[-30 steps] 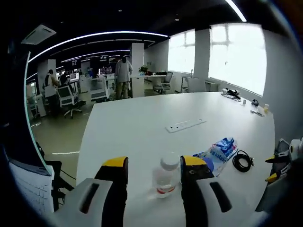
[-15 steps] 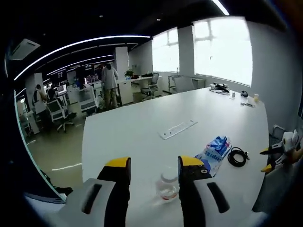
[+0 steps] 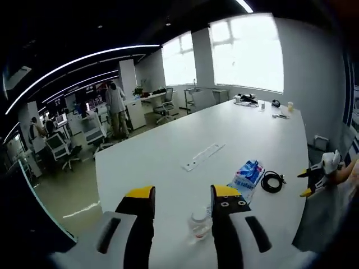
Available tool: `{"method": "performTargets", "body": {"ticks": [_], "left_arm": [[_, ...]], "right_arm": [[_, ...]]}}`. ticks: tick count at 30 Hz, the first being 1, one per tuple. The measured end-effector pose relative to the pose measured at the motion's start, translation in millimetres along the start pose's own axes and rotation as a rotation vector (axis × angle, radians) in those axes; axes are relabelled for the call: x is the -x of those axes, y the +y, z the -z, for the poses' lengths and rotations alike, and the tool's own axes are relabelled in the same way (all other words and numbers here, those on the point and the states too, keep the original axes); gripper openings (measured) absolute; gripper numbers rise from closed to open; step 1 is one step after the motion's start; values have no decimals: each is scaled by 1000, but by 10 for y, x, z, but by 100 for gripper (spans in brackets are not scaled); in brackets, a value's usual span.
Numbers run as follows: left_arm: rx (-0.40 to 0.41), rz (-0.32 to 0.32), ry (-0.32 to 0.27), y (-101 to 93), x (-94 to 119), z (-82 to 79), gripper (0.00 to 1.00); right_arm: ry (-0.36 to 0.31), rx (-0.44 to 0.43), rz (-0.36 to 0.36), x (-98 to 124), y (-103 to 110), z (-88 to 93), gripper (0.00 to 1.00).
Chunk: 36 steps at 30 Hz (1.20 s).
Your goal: Arrange the tabletop items into an orderly group along one side of the table until the central work area is clear of visible clutter.
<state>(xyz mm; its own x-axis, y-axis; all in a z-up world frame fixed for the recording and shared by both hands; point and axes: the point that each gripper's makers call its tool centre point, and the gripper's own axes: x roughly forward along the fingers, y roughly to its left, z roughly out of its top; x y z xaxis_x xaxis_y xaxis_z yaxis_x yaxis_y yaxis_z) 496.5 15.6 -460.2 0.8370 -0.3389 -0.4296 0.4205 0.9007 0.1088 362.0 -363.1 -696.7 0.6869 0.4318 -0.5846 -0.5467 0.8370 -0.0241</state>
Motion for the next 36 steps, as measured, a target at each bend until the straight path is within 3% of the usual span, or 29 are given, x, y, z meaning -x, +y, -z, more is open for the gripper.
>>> {"method": "performTargets", "body": {"ticks": [2,3,5,7,10,15,23,28,36], "left_arm": [[11,-23,51,-9,-22,119,33],[-6,18,134,-125,-49,295,34],[-51,28,202,-219,-92,465,41],[-48,32,173,-326,-143,486,43],[66,36,110,-396,-184,450,42],[68,13,145,-340,-182,652,44],[131,-24,178,-327,-116,986,44],[158,-64,170,-312,-184,1117,48],[231,-84,146,-334,-415,1158,49]], "right_arm": [[-4,2,4,2,-8,-6,60],[-2,4,11,2,-20,-2,60],[30,20,42,-3,-67,50,60],[67,83,93,6,-158,97,59],[16,163,144,40,-262,-16,56],[27,120,144,52,-291,17,56],[17,196,174,57,-325,-42,56],[7,228,200,80,-373,-72,56],[3,230,212,92,-401,-75,55]]}}
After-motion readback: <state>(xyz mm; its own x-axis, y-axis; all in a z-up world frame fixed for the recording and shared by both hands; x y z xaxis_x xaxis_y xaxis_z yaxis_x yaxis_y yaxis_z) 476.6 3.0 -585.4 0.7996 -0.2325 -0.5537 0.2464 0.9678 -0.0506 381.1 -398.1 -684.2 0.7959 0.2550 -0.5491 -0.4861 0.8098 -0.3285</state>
